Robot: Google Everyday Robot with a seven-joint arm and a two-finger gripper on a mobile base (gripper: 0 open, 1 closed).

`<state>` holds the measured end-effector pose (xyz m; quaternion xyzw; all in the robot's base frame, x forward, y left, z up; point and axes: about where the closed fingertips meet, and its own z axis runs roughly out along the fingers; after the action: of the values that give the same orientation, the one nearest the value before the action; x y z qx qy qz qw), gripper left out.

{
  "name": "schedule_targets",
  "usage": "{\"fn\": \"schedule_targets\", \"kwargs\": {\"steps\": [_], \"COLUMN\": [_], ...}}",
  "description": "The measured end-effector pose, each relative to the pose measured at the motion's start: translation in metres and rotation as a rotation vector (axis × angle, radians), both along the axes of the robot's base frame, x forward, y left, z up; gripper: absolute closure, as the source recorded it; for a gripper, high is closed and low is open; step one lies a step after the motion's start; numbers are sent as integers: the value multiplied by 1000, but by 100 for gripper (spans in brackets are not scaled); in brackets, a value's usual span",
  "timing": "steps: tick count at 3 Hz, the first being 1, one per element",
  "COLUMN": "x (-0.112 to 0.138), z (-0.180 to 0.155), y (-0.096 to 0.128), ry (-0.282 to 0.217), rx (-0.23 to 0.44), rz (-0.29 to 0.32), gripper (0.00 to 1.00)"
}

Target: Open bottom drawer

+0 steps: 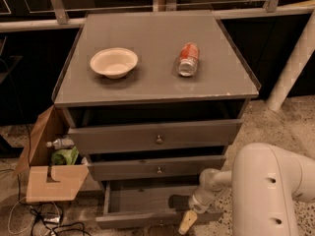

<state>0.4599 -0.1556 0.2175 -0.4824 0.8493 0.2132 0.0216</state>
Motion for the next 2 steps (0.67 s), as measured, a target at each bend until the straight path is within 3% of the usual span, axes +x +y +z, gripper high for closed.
{"fn": "schedule_targets", "kwargs": {"steps": [2], "x": [-26], "z": [-45], "y": [-20], "ry": [82], "rx": [-34], "rz": [-43], "gripper": [0]}}
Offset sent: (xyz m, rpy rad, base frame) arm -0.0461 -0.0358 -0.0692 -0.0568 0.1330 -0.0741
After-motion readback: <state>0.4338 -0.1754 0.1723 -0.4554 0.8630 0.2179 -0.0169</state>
